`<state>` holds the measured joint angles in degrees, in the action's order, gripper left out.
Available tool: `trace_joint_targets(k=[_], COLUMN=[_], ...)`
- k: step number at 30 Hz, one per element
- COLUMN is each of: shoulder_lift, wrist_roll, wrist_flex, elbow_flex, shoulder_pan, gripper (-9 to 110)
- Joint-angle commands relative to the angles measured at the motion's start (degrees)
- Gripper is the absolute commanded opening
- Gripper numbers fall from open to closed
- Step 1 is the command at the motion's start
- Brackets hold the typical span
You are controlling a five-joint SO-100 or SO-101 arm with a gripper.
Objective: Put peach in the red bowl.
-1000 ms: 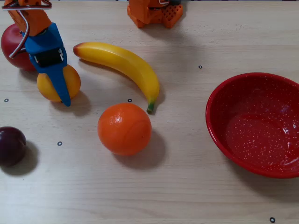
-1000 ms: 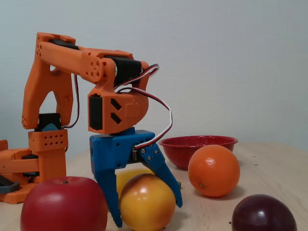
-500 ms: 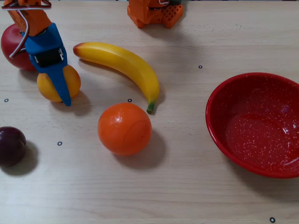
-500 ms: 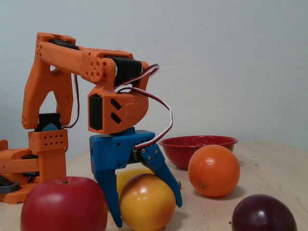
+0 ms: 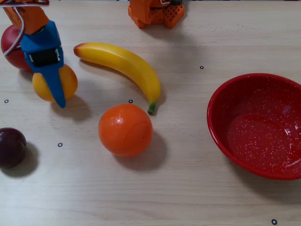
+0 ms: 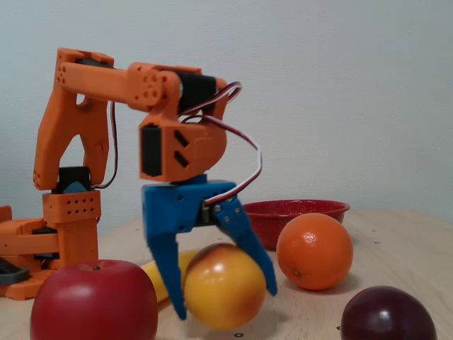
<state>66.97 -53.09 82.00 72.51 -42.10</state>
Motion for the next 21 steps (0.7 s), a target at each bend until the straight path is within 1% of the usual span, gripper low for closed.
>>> trace_joint_targets(k=[1, 8, 21], shoulder_lift=[7.12, 12.13, 25.49], wrist_roll=[2.55, 5.8, 7.82], wrist_flex=[2.64, 5.54, 7.65], elbow_flex=[-6.15, -7.47, -8.17], shoulder_pan=[2.11, 3.69, 5.27], gripper=[0, 0, 0])
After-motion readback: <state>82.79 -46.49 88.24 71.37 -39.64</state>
